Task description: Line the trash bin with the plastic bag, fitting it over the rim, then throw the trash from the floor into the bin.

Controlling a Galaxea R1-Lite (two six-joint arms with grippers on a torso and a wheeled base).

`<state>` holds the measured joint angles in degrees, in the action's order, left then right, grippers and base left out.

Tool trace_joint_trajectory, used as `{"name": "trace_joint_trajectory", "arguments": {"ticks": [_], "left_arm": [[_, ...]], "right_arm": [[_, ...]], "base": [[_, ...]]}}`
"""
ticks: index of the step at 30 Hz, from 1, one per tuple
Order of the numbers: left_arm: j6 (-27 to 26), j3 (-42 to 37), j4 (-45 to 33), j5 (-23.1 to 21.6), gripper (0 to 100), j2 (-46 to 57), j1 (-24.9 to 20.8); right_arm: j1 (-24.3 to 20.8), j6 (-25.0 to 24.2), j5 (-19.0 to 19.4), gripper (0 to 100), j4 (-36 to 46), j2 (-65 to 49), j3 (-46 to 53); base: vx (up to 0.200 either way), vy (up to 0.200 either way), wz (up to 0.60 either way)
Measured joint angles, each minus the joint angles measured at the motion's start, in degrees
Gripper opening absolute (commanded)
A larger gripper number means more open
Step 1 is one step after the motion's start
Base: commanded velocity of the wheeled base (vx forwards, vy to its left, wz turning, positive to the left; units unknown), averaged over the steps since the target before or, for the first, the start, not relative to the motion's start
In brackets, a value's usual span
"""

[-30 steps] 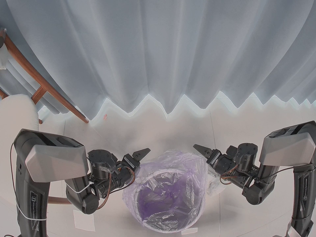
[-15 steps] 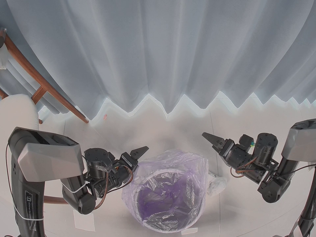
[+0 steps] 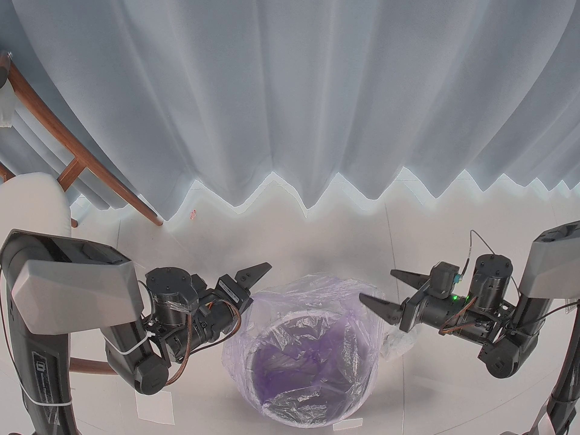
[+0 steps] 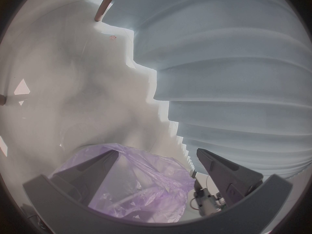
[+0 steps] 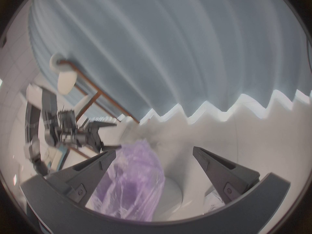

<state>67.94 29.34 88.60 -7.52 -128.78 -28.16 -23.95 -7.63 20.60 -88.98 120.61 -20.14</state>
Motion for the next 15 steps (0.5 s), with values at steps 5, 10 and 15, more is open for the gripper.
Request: {"name": "trace_joint_trajectory", "arguments": {"ticks": [5, 10, 15], "left_arm": [[0.00, -0.49, -0.02, -0.02, 100, 0.78, -0.56], [0.00, -0.68, -0.04, -0.05, 100, 1.00, -0.85], [0.02, -0.79, -0.02, -0.05, 100, 1.00, -1.02]], "right_arm": [[0.54, 5.12, 6.27, 100, 0.00, 6.25, -0.33], [0.74, 5.45, 7.91, 100, -0.02, 8.50, 0.00], [0.98, 4.49, 7.97, 0, 0.00, 9.85, -1.55]], "base": [[0.000, 0.000, 0.00], [0.000, 0.000, 0.00], [0.000, 0.000, 0.00]]}}
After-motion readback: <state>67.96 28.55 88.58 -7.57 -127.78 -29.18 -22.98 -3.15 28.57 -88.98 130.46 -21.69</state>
